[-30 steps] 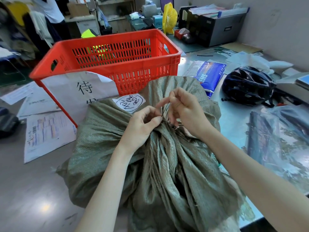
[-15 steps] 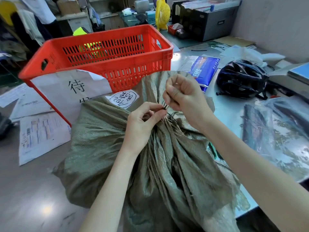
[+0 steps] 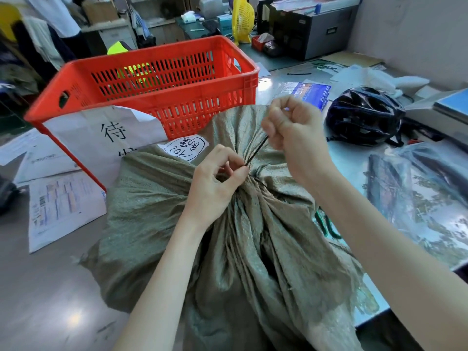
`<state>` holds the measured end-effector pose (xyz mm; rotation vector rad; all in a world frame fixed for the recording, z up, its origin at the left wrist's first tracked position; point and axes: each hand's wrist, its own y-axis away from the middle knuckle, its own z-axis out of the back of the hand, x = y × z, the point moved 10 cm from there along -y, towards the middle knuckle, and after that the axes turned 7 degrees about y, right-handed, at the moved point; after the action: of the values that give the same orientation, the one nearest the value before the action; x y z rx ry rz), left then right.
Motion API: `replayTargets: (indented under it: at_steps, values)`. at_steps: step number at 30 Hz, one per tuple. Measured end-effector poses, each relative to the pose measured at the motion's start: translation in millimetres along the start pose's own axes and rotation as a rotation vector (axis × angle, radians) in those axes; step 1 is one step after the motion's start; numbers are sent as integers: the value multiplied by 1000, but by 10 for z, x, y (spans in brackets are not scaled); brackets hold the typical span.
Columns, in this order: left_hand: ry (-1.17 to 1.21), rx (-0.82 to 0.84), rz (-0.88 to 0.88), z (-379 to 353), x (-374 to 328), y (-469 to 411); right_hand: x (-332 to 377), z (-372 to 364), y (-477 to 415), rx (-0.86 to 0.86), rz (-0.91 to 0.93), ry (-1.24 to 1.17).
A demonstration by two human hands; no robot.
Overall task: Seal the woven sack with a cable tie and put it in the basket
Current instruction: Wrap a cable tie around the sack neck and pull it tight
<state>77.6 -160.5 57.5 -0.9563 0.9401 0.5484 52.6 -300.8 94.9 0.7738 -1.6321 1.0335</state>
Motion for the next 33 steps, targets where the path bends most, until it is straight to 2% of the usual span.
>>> replayTargets:
  at_steps: [4,9,13,16,19,22,27,33]
  values:
    - [-83,36,-11,76,124,157,37,255,-83,-109,-101,-170]
    - [-191,55,-24,110,145,271,-66,323,-138,-156,-275,-454]
    - [-239,51,-39,119,140,327,-35,380,-130,-198,-319,-712]
    - [-279,54,-34,88,135,332,-37,463,-120,-220,-322,-776]
    - [-279,35,-54,80,129,348,-46,508,-117,-194,-294,-760]
    - [-233,5,-37,97,158,388,30,495,-116,-133,-189,-667]
    - [-248,47,-23,61,149,352,134,349,-7,-92,-63,-493]
    - [-236,18,-3,82,148,366,-283,-59,256,78,-132,-244]
